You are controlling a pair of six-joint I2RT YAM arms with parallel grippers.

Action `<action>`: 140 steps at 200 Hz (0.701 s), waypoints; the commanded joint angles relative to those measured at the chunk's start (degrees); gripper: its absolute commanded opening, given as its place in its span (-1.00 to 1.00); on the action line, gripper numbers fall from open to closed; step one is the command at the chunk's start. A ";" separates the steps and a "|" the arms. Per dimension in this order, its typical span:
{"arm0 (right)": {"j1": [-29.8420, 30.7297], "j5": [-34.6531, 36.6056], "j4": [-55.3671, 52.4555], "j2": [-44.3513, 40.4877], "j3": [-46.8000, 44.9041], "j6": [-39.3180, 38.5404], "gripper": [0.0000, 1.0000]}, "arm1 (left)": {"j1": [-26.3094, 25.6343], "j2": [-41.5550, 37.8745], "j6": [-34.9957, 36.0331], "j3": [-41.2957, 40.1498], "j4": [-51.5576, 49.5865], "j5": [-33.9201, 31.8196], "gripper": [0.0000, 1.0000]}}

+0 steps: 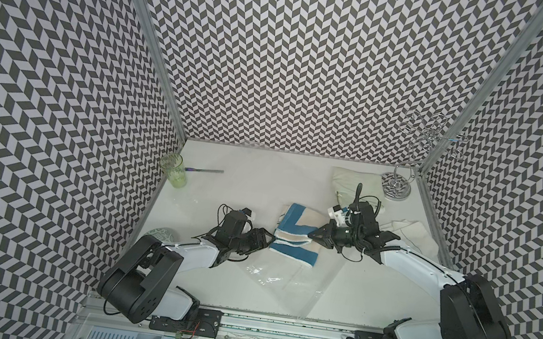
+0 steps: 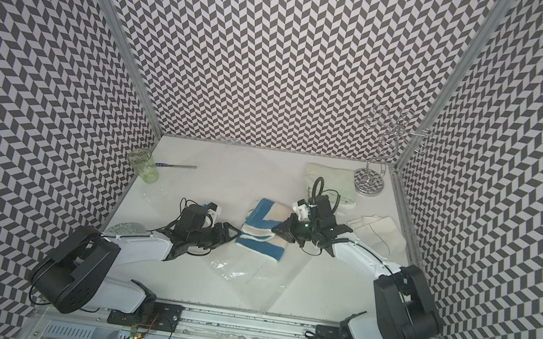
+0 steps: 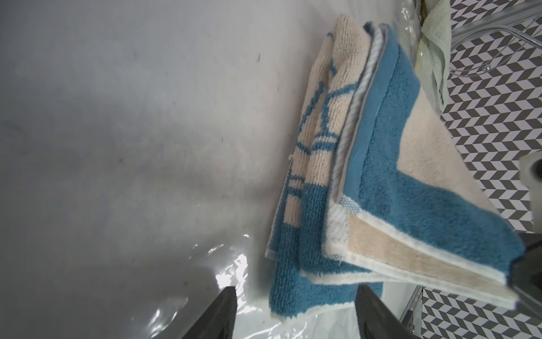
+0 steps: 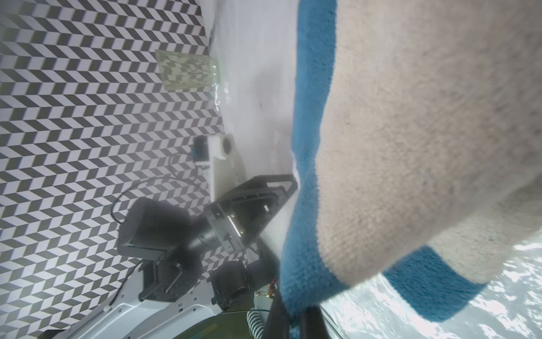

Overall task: Place the folded towel into the vacuum bag
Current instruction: Adjust the towel in the vacuum bag.

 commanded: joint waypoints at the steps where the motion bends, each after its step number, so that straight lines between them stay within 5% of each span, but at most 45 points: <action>1: 0.43 -1.39 1.89 1.47 -3.31 -0.99 -1.00 | -0.42 0.30 0.33 -0.22 1.28 1.00 0.33; 53: 0.29 4.12 1.59 9.96 -5.41 -7.01 -1.00 | 0.78 -1.93 3.55 2.86 -4.32 0.51 0.32; 104: -0.02 4.04 0.67 8.22 -4.68 -7.84 -1.00 | 2.64 -2.20 9.47 11.22 -14.09 5.08 0.19; 140: -0.04 3.69 0.33 6.89 -2.96 -7.54 -0.99 | 0.77 1.96 7.70 11.37 -12.16 8.91 0.33</action>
